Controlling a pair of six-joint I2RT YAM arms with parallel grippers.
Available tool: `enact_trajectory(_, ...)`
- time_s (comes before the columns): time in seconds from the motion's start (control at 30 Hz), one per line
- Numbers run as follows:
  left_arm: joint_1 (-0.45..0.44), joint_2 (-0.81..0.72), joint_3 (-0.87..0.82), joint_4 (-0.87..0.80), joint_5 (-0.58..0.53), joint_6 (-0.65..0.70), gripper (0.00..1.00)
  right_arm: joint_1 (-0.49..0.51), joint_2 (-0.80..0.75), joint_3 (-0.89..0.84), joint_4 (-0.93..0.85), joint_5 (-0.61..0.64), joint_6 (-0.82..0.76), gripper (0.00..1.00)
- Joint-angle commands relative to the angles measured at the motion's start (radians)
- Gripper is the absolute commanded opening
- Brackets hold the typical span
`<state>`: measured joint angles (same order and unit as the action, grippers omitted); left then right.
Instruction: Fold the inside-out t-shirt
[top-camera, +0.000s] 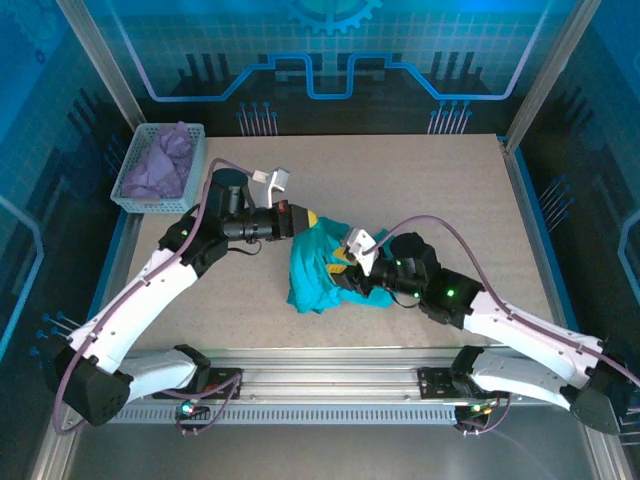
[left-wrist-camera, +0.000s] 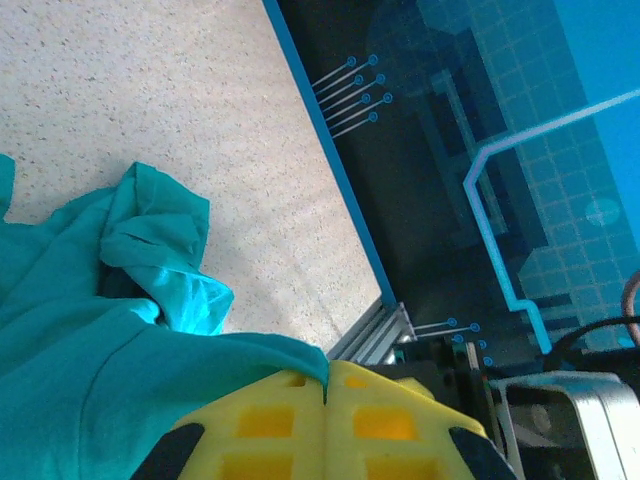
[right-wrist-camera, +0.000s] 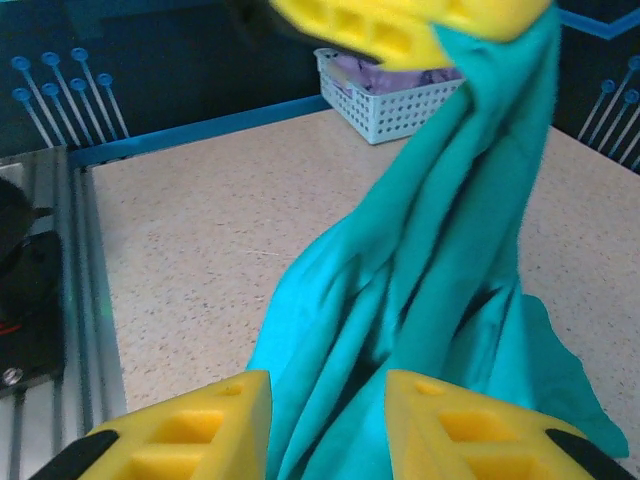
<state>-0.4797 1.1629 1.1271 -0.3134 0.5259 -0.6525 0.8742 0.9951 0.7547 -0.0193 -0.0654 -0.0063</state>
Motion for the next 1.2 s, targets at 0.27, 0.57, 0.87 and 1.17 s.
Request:
enact_trajectory(0.27,0.01,-0.011,-0.016,0.039,0.066,0.014,0.0,-0.042,0.112,0.14,0.026,0.098,0.039,0.32)
enact_trajectory(0.57,0.009,-0.005,-0.018,0.042,0.062,0.012,0.0,-0.054,0.125,0.17,0.045,-0.018,0.032,0.21)
enact_trajectory(0.87,0.009,0.005,-0.016,0.043,0.056,0.011,0.0,-0.055,0.129,0.182,0.049,-0.074,0.026,0.04)
enact_trajectory(1.17,0.009,0.013,-0.016,0.009,-0.058,0.062,0.07,-0.137,0.112,0.208,0.108,-0.265,0.198,0.0)
